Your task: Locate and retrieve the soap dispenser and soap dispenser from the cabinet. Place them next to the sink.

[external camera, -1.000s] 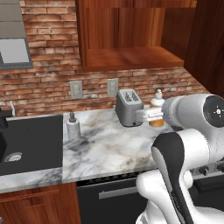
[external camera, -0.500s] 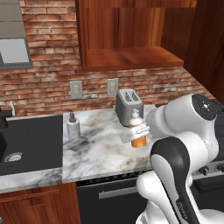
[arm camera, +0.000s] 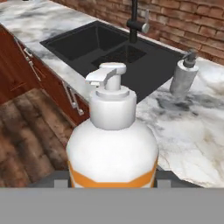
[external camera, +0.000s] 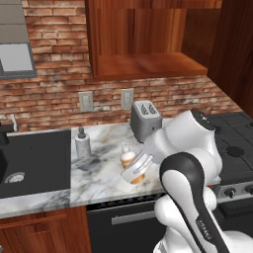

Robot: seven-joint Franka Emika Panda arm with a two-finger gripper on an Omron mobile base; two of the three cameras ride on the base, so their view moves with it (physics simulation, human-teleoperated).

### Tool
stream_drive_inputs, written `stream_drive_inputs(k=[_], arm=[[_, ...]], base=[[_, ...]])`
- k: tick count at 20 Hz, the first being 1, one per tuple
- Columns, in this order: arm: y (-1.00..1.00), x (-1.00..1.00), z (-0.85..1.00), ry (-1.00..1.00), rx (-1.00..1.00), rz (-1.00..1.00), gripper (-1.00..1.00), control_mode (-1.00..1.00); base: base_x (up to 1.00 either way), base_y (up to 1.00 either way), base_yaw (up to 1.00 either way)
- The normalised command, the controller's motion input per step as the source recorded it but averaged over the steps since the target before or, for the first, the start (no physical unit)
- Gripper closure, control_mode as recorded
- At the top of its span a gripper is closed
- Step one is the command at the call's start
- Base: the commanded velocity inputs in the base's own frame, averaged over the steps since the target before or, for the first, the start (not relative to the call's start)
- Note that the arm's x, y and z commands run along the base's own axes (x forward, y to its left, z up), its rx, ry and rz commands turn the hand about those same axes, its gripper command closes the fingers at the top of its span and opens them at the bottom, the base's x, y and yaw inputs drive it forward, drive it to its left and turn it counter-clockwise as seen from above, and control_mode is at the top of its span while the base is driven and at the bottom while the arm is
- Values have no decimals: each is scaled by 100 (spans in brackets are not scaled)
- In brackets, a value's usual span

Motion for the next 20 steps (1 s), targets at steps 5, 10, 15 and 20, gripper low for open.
stream_drive_inputs(k=[5,10,15,20], arm=[[43,18,-62,0,0,38,100,-100],[43,42,-56,0,0,32,100,-100],[37,66,-45,0,0,27,100,-100],[23,62,-26,0,0,24,100,-100]], base=[[0,0,0],[0,0,0],[0,0,0],[0,0,0]])
